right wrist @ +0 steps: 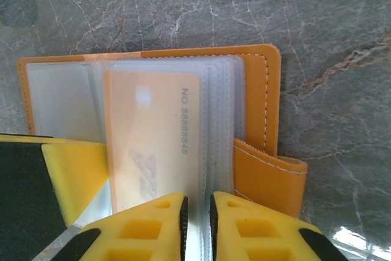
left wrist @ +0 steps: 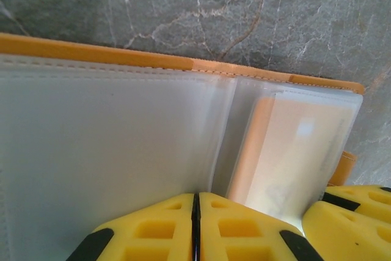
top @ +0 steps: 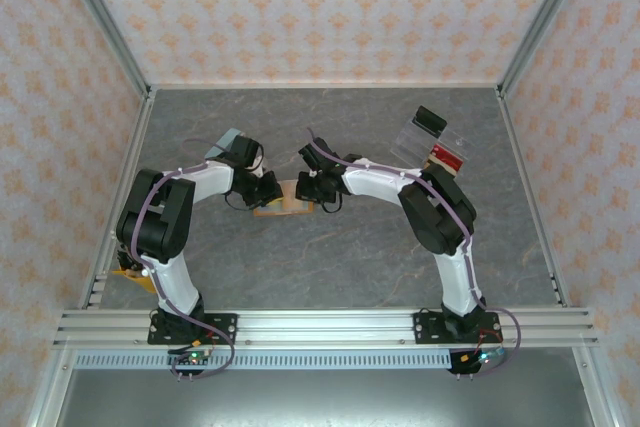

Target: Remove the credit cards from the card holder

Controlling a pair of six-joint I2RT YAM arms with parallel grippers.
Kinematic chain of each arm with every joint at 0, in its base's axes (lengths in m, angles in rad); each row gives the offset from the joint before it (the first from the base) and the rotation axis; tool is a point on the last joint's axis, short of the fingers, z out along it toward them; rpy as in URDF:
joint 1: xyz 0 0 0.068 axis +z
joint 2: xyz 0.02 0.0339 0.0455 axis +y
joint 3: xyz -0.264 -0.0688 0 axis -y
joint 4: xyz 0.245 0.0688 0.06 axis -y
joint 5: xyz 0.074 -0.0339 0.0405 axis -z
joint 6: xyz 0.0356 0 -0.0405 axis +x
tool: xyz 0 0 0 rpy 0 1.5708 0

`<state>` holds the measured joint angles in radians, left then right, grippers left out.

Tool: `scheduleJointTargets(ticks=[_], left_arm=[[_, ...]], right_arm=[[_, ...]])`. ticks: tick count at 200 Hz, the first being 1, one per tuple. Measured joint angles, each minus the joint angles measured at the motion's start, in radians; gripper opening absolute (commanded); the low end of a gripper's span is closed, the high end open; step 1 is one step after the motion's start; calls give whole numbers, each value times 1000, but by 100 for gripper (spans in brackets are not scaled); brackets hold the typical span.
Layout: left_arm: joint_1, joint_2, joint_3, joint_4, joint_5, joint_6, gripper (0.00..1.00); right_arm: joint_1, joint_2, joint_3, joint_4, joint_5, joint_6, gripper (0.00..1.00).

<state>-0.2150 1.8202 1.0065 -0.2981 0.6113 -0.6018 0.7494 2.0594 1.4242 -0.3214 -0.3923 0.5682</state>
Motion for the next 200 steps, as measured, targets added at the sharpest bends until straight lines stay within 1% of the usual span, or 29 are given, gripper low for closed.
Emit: scheduleJointTargets(ticks=[83,110,131,164,185,200], left_arm=[[0,-3,-1,-2,-4,0,12],[0,-25,-2,-20,-29,0,17],[0,-78,-2,-52,-64,0,21],[0,-169,-2,-89,-117,8,21],[0,-180,-2,-105,-135,10,22],[1,-180,-3,-117,-150,16,22]], right_arm=[[-3,-2,0,26,-40,18,20],[-4,-16,-4,42,-52,26,20],[-4,-33,-5,45,-54,27,20],[-4,-41,-5,46,-68,27,20],[-4,-41,-5,54,-102,32,20],[-4,-41,-5,55,-103,36,21]])
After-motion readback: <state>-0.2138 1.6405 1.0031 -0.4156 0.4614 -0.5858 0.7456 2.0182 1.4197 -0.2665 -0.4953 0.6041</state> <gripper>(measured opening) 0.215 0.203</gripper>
